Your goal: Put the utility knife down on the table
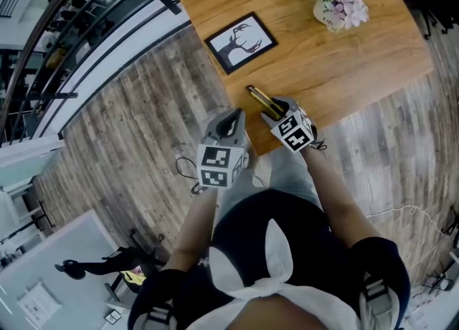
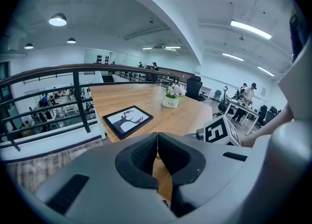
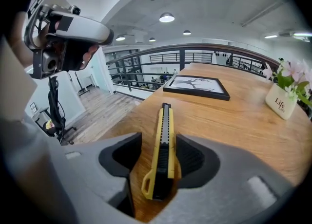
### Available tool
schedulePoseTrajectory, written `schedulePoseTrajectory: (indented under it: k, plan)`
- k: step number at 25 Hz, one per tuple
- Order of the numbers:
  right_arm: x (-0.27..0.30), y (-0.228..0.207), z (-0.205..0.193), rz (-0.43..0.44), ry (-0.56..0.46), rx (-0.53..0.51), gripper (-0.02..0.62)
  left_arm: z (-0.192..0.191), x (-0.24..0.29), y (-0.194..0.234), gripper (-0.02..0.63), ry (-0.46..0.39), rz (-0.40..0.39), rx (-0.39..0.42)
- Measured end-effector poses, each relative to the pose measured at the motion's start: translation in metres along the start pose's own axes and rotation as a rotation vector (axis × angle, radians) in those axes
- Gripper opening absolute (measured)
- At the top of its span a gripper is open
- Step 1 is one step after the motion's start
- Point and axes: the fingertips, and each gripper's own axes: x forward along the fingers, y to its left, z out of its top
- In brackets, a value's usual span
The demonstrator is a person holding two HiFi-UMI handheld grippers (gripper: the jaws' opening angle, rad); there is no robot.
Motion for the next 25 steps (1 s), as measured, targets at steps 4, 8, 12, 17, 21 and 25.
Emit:
schedulePoseTrajectory:
  k: [4,8,12,17,21,25]
  plan:
    - [-0.010,-0.001,0.010,-0.034,-0.025,0.005,0.219,0.004,-0.005,0.001,0.020,-0.015,-0.007,0.011]
    - [-0.030,0.000,0.030,-0.061,-0.097,0.048,0.219,0.010,-0.013,0.002,0.020,-0.034,-0.013,0.018]
    - [-0.056,-0.001,0.053,-0.104,-0.176,0.054,0.218,0.016,-0.019,0.001,0.020,-0.056,-0.024,0.029]
    - [-0.090,0.004,0.081,-0.144,-0.254,0.052,0.168,0.026,-0.028,-0.002,0.020,-0.080,-0.041,0.047]
    - [-0.114,0.011,0.099,-0.186,-0.310,0.035,0.090,0.029,-0.034,-0.005,0.020,-0.092,-0.054,0.061]
    - [-0.136,0.015,0.111,-0.233,-0.370,0.026,-0.002,0.035,-0.040,-0.010,0.020,-0.108,-0.069,0.073]
